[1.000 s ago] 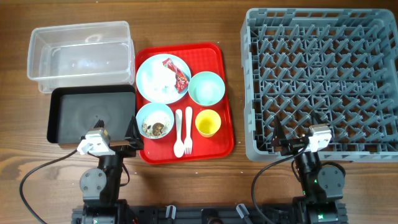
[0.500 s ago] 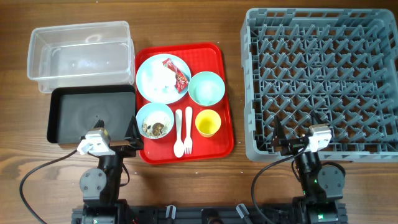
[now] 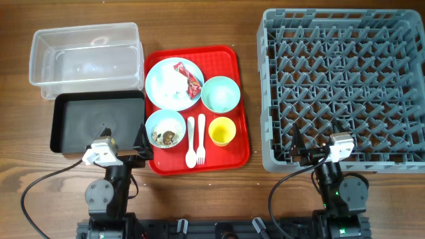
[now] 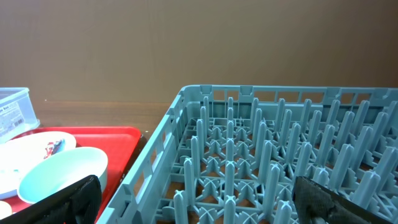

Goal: Sort waste into correct bins and load items into the dishwasher rack

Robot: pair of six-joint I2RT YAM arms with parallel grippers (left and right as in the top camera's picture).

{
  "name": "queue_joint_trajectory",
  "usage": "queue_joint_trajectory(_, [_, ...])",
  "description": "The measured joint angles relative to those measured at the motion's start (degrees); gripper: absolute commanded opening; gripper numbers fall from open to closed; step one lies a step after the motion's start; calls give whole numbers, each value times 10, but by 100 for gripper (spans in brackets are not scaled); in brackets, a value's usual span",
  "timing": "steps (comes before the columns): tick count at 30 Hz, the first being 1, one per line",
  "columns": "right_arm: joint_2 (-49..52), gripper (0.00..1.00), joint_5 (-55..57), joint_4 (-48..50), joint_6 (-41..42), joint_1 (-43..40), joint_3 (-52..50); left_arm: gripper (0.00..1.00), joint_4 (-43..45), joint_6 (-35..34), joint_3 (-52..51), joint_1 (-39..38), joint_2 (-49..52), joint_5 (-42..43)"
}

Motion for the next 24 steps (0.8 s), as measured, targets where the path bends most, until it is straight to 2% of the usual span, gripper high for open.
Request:
queue_joint_trajectory(13, [0, 100, 16, -11, 0, 0, 0, 100, 0, 0, 0, 0, 0, 0])
queue_joint_trajectory(17, [0, 100, 43, -41, 0, 0, 4, 100, -37, 0, 17, 0, 2, 0])
queue_joint_trajectory(20, [7, 100, 61, -58, 0, 0, 16, 100, -89, 0, 55, 0, 31, -1])
queue_joint_trajectory(24, [47, 100, 73, -83, 0, 0, 52, 100, -104, 0, 117, 0, 109, -2])
